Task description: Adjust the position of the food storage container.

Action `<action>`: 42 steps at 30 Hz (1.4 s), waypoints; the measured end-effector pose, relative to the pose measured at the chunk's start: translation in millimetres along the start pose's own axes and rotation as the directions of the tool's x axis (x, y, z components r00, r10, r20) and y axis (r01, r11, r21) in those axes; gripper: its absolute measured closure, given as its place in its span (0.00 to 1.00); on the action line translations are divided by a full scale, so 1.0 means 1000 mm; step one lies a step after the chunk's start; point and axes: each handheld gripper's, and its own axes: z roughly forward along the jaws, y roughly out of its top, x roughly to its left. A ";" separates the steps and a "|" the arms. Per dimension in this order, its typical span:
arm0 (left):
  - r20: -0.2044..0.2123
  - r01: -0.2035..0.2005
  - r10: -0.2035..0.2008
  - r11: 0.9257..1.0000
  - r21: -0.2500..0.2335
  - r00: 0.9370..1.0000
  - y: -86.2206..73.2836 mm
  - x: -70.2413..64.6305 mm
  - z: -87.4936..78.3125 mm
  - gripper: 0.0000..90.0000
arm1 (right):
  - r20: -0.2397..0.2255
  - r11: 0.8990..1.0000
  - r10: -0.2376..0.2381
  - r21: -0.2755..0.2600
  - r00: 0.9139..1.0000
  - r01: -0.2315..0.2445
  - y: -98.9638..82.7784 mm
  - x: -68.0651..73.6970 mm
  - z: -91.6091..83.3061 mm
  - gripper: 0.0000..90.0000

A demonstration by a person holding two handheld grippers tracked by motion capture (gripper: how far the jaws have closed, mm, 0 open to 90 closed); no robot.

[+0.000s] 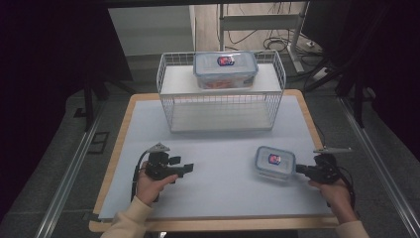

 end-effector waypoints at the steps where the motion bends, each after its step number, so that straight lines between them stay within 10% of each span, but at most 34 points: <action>1: 0.000 0.000 0.000 1.000 0.000 1.000 0.000 0.000 0.000 0.33 | 0.001 1.000 -0.004 0.002 1.000 0.004 0.002 0.001 0.002 0.99; 42: -0.005 0.030 -0.030 1.000 -0.004 1.000 -0.001 0.008 -0.001 0.34 | -0.081 0.985 -0.166 0.021 0.983 0.169 0.047 0.071 0.075 0.99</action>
